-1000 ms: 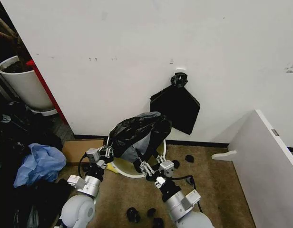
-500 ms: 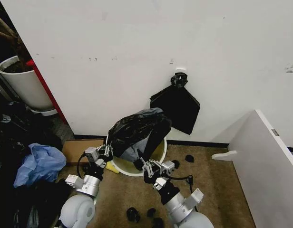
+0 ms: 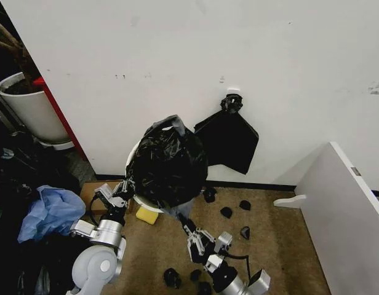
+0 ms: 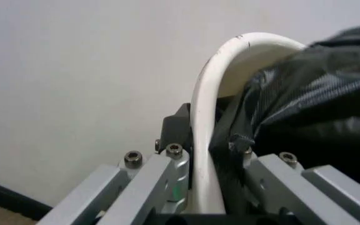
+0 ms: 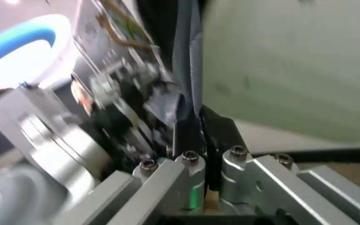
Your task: Place the garbage bag over the trash bin.
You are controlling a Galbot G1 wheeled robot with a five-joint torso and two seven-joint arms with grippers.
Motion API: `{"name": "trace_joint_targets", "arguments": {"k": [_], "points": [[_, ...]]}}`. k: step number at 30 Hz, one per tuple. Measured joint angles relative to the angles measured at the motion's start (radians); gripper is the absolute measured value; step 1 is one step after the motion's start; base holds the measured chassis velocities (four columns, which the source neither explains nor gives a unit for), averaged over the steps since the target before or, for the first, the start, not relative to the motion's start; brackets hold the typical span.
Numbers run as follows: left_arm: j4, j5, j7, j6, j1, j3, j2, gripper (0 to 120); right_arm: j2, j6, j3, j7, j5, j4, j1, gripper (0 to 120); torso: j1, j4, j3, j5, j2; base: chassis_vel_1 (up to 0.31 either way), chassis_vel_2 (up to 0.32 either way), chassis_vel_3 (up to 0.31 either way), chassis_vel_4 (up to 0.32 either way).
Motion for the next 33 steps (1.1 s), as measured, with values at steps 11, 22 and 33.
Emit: {"name": "trace_joint_targets", "arguments": {"k": [11, 22, 33], "points": [[-0.070, -0.002, -0.027, 0.026, 0.016, 0.011, 0.003, 4, 0.013, -0.087, 0.000, 0.024, -0.105, -0.050, 0.038, 0, 0.000, 0.0001, 0.000, 0.0000, 0.000, 0.000, 0.000, 0.000, 0.000], [-0.152, 0.054, -0.132, 0.155, 0.042, 0.018, 0.012, 4, 0.061, 0.038, 0.127, 0.004, -0.364, -0.242, 0.132, 0, 0.000, 0.0000, 0.000, 0.0000, 0.000, 0.000, 0.000, 0.000, 0.000], [-0.177, 0.090, -0.206, 0.237, 0.047, 0.005, 0.034, 4, 0.076, 0.176, 0.187, 0.107, -0.503, -0.354, 0.193, 6, 0.000, -0.0001, 0.000, 0.0001, 0.000, 0.000, 0.000, 0.000, 0.000]]}}
